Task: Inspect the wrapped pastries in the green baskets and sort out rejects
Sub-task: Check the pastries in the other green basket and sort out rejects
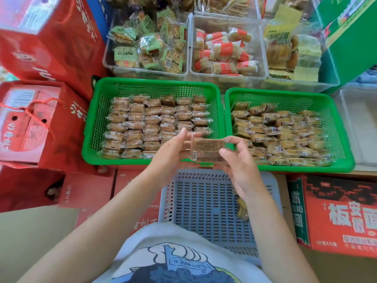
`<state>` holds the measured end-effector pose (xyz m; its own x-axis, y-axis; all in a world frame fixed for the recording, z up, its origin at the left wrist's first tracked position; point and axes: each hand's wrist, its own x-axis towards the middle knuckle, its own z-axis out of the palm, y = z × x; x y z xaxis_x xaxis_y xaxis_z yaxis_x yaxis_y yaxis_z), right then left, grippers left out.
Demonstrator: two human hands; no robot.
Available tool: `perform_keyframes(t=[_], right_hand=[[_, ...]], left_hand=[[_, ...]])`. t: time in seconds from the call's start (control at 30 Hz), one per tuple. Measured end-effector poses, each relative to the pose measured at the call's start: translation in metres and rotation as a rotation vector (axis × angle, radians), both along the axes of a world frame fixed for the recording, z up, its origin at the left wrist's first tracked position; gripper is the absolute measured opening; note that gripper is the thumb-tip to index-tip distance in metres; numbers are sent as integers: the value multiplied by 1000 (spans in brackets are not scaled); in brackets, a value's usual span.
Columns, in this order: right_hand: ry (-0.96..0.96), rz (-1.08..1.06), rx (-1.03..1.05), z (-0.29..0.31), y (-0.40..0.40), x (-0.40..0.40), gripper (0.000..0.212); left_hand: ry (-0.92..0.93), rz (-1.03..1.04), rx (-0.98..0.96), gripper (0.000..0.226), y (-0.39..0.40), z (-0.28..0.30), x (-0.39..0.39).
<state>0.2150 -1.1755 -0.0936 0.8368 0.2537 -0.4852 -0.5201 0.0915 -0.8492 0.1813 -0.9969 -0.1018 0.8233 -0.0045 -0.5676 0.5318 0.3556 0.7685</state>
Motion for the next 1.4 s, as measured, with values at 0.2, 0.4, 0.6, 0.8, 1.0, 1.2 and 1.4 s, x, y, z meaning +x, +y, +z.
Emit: perform_keyframes(t=[0.2, 0.4, 0.6, 0.8, 1.0, 1.2, 1.4], right_hand=[[96, -101, 197, 16, 6, -17, 3], [-174, -73, -39, 20, 1, -31, 15], [-342, -80, -225, 25, 0, -51, 10], [-505, 29, -376, 37, -9, -66, 7], [-534, 36, -382, 37, -9, -77, 5], [-444, -96, -338, 34, -11, -81, 2], [-242, -205, -126, 33, -13, -79, 10]], left_hand=[[-88, 93, -217, 26, 11, 14, -27], [-29, 246, -81, 17, 8, 19, -44], [-24, 280, 102, 17, 1, 27, -53], [-71, 226, 159, 21, -1, 34, -61], [-91, 319, 91, 11, 0, 32, -66], [-151, 208, 4, 10, 1, 36, -73], [-220, 99, -25, 10, 3, 42, -77]])
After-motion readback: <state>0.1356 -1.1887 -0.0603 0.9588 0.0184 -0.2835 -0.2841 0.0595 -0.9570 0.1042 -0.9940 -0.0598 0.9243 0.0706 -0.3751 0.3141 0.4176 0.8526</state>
